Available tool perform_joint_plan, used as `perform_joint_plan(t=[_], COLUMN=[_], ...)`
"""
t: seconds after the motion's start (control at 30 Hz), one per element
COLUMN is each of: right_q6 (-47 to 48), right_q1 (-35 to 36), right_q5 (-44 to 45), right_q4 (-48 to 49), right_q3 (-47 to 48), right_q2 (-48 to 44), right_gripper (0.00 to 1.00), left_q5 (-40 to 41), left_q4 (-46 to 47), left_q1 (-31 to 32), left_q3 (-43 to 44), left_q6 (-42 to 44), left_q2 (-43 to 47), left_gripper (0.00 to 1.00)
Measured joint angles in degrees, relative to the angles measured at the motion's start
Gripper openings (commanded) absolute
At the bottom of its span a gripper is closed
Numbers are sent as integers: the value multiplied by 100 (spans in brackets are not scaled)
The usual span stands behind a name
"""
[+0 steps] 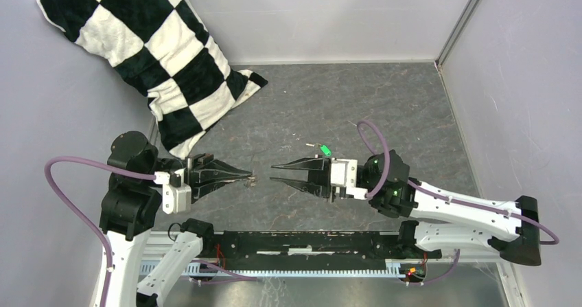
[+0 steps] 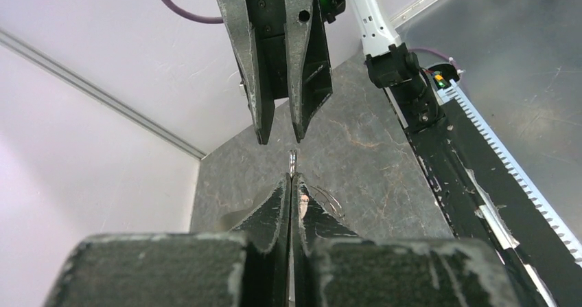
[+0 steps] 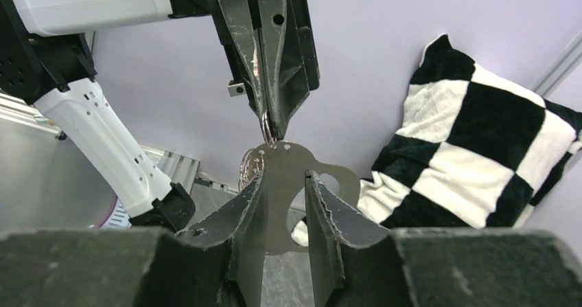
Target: Put the keys on the keyring
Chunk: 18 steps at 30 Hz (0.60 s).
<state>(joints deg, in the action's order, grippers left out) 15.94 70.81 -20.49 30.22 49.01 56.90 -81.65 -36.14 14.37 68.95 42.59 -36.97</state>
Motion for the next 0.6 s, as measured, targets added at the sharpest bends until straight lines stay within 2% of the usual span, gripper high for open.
perform_joint_plan(t=[0.27, 0.6], right_q6=[-227, -461], right_q1=[-11, -11], right_q5=[-424, -695], right_q4=[278, 562], right_q3=[348, 385], right_q2=[590, 807], right_gripper=[31, 31], left_q5=[-7, -59], left_q4=[55, 68], left_q1=[0, 0], left_q3=[0, 0], left_q6=[-63, -72], left_q2=[0, 0], left_gripper=[2, 2])
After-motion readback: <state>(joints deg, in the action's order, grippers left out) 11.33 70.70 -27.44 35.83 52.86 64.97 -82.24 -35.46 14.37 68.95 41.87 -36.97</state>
